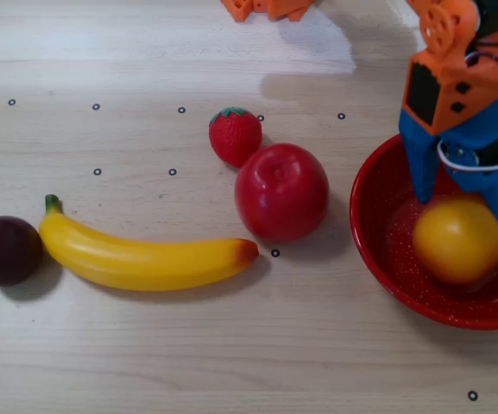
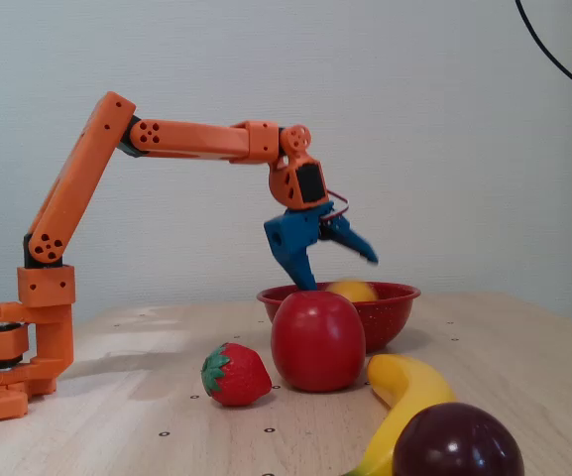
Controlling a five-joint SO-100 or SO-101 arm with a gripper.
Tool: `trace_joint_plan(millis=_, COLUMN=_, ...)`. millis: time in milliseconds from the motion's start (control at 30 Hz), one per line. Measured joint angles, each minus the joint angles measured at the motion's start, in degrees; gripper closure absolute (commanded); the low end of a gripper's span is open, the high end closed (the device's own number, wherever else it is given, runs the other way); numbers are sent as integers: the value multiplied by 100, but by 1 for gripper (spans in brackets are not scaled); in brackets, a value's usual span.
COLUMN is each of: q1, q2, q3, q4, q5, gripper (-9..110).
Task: Put the peach in the red bowl.
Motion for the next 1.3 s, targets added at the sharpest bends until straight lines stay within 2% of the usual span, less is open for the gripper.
trace_joint_plan(millis=133, q1=0, q2=0, q3=-35, q4=70, q5=0, gripper=56)
trace_joint_plan(millis=300, q1=0, q2=9, q3=-229, q4=123, q5=0, gripper=82)
trace_joint_plan(millis=467, q1=0, q2=527, q3=-229, q4=185, q5=-176, gripper=100)
trace_joint_plan(millis=733, q1=-431, q2=1775, q3=-211, q4=782, q5=-624, gripper=101)
trace_joint_plan(millis=833, q1=-826, q2=2391, q3=369, q4=782, q5=-773, gripper=101)
trace_joint_plan(millis=1033, q1=-1494, q2=4263, q3=2496, q4=-255, q5=-809, gripper=101)
trace_joint_plan(millis=1300, q1=-2259, q2=7084, q3=5546, q4=-932, q5=-853, gripper=101)
